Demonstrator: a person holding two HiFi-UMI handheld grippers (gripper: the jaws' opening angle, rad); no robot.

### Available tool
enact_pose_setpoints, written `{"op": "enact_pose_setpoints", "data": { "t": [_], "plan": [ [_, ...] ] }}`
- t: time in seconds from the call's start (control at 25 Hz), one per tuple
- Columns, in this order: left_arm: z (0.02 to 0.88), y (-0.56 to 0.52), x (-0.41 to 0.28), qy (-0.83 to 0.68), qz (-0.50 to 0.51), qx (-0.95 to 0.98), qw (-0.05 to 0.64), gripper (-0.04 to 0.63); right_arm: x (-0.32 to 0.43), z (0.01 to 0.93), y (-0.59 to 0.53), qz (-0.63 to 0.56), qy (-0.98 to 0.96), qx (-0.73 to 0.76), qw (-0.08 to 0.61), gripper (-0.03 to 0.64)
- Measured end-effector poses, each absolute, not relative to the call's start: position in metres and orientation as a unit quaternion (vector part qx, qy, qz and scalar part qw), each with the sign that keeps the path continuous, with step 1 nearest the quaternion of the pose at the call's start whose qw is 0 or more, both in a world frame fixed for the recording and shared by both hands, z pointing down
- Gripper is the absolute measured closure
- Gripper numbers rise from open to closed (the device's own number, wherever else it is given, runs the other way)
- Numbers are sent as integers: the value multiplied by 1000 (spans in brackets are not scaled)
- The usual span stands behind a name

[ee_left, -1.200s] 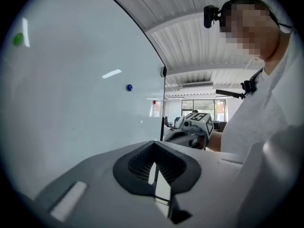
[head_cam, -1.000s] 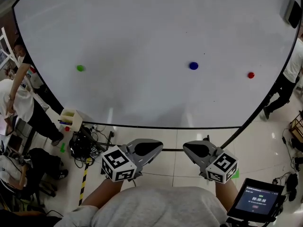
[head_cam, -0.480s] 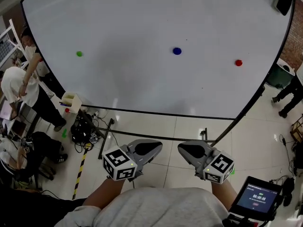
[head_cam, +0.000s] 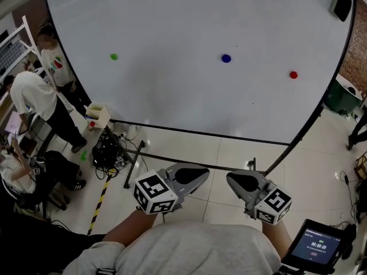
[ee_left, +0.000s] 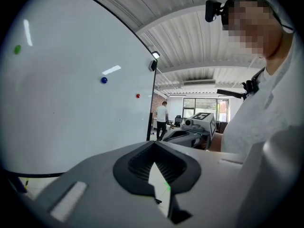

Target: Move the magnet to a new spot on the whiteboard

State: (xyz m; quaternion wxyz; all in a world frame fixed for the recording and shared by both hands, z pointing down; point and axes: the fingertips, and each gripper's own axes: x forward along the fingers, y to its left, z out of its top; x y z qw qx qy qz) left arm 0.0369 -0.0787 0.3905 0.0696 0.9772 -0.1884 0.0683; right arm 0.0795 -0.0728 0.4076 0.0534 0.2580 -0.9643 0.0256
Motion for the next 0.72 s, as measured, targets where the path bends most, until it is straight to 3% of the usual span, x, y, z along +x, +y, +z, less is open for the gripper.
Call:
{"op": "enact_pose_setpoints", "data": {
  "t": [0.72],
  "plan": [
    [371, -56, 14, -227, 69, 970, 48, 612, 47, 378, -58, -16, -975, 216, 49, 614]
  ]
}}
